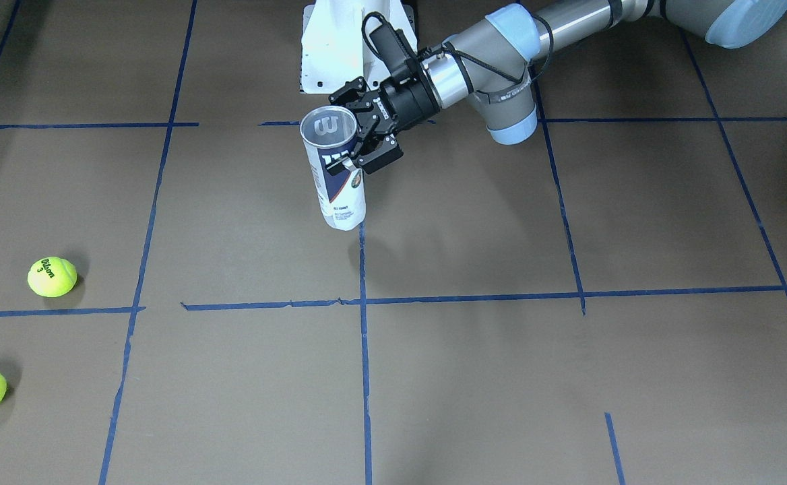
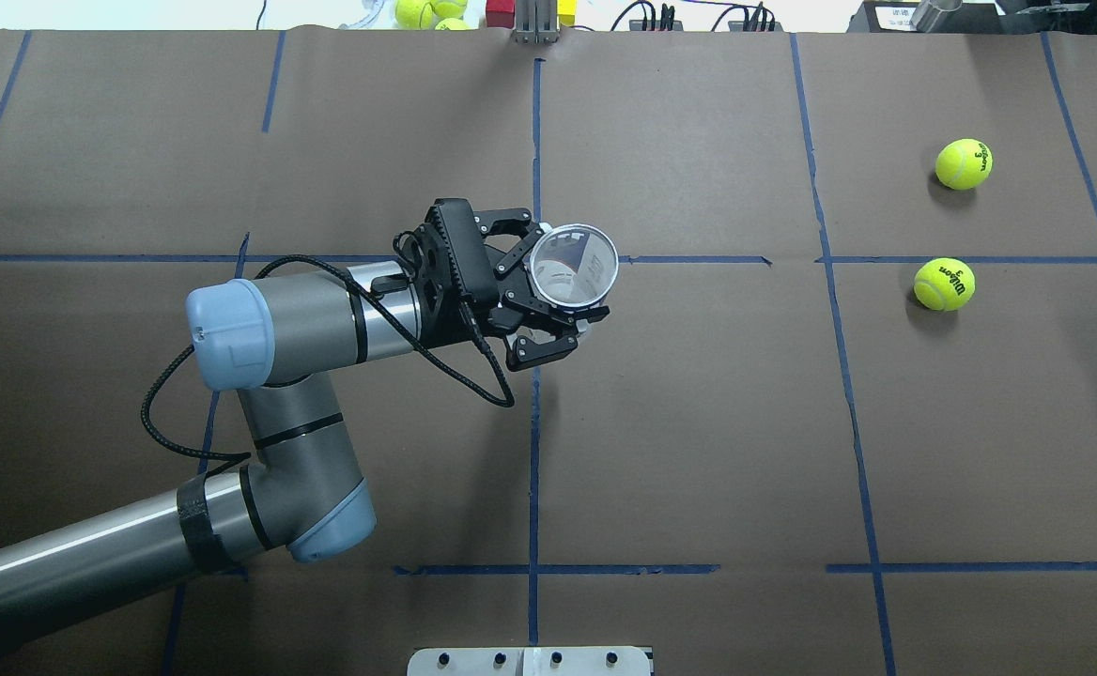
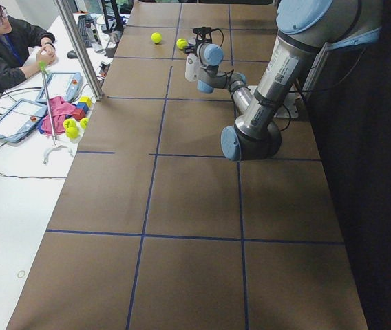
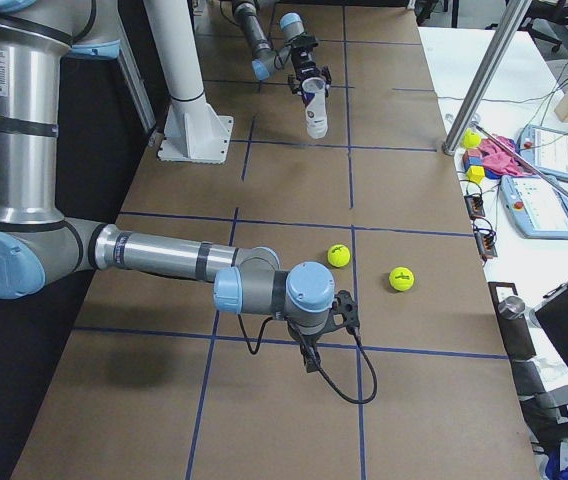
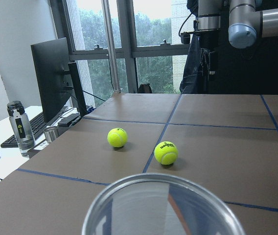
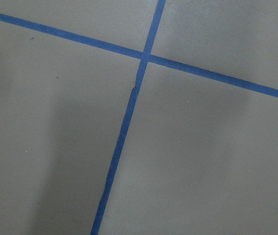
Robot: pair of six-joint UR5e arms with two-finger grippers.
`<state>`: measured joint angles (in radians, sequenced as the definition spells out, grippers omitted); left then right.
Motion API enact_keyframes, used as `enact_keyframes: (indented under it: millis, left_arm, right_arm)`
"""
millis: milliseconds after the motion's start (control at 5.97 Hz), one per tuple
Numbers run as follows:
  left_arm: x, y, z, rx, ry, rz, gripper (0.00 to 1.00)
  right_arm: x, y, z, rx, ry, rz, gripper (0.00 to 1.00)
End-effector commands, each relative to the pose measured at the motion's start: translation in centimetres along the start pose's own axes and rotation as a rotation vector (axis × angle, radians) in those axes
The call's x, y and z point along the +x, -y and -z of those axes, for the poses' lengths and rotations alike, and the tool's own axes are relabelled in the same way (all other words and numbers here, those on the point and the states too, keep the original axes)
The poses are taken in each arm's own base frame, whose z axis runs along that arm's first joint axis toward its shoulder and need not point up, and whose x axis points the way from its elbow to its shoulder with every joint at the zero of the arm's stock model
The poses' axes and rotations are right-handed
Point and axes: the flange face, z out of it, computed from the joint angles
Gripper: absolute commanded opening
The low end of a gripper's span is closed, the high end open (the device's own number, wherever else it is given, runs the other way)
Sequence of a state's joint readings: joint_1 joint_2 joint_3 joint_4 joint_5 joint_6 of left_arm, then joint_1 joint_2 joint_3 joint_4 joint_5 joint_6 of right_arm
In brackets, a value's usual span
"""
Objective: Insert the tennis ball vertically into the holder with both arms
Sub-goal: 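Lift the can with the left gripper and turn it upright, open end up, then hold the upright can steady with the left gripper at table center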
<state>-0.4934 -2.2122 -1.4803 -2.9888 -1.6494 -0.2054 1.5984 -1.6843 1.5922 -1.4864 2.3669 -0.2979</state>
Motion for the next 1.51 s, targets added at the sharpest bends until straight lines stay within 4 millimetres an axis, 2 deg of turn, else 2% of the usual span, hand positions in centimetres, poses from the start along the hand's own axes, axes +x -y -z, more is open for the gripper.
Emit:
enact_keyframes:
  millis: [0,168,335,838,1005,1340]
  left_arm:
    - [-1.1,-2.2,-0.4,0.014,0.057,0.001,0.75]
    - [-1.6,-5.0,-0.9,0.022,0.072,0.003,0.75]
    - [-1.9,-6.4,-1.1,0.018,0.073,0.004,0.75]
    - [-2.2,-6.8,-1.3,0.017,0.093,0.071,0.77]
    - [-2.2,-7.7,-1.3,0.001,0.096,0.072,0.78]
    - [-2.2,-8.1,-1.4,-0.006,0.096,0.073,0.78]
  right_arm:
    - [0.0,0.0,0.0,0.0,0.0,0.0,1.0]
    - [0.0,0.0,0.0,0.0,0.0,0.0,1.0]
    - [0.0,0.0,0.0,0.0,0.0,0.0,1.0]
    - [0.0,0.0,0.0,0.001,0.001,0.0,1.0]
    - [0.0,0.0,0.0,0.001,0.001,0.0,1.0]
    - [0.0,0.0,0.0,0.001,0.001,0.0,1.0]
